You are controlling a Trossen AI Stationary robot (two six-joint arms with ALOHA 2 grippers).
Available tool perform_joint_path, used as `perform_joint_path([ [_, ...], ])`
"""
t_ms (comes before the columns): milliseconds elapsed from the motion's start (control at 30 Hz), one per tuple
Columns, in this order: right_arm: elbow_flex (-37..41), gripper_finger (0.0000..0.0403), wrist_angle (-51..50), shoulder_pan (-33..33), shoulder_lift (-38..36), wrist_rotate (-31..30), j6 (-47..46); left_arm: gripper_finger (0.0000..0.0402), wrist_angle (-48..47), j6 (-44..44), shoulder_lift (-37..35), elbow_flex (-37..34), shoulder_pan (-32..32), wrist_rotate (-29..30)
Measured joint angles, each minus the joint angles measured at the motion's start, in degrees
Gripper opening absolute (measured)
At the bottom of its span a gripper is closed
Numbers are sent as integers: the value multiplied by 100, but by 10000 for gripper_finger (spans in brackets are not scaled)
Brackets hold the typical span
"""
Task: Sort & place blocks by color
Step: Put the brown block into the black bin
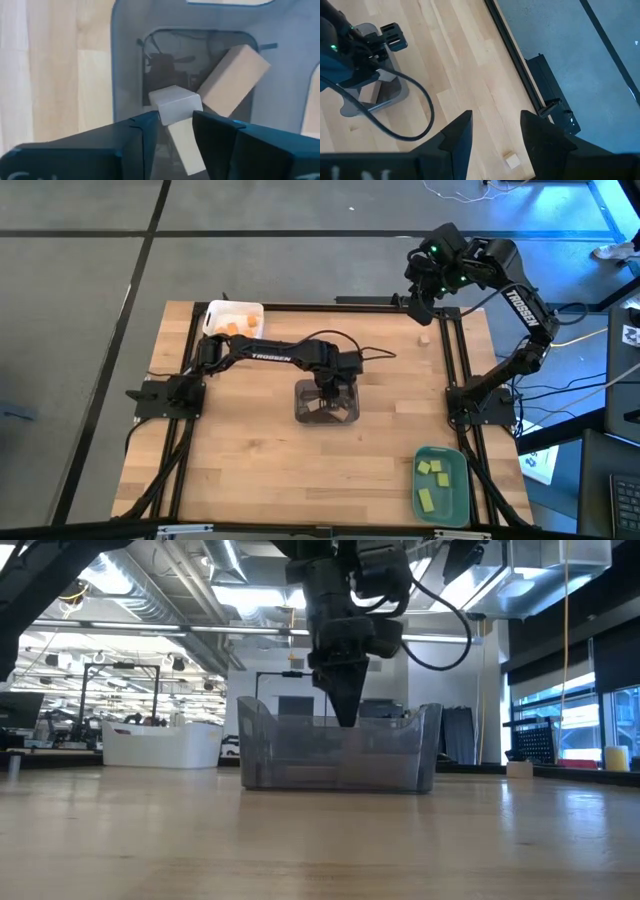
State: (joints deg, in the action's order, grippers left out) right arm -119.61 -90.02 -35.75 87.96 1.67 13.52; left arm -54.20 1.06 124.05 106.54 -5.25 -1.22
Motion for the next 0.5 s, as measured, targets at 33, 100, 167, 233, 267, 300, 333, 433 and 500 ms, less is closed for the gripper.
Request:
perform_joint_path([
  [33,0,166,0,0,0,0,0,109,22,5,0,0,4,6],
  [100,0,166,0,-1,0,0,0,104,62,32,0,0,0,130],
  [167,0,166,0,-1,0,1,-1,103,78,-19,0,0,3,186],
  [233,0,166,0,0,0,0,-87,105,91,-15,0,0,35,276],
  [267,2,166,0,-2,0,0,-133,106,94,-15,0,0,62,321],
  [300,2,166,0,-2,0,-2,-142,107,90,-15,0,0,87,370],
  [333,0,166,0,-2,0,-4,-133,107,90,-15,0,0,113,386],
  [433,1,166,0,-2,0,-4,-127,107,57,-156,0,14,168,352],
  [500,2,166,0,-2,0,-4,-124,107,30,-187,-44,35,174,515],
])
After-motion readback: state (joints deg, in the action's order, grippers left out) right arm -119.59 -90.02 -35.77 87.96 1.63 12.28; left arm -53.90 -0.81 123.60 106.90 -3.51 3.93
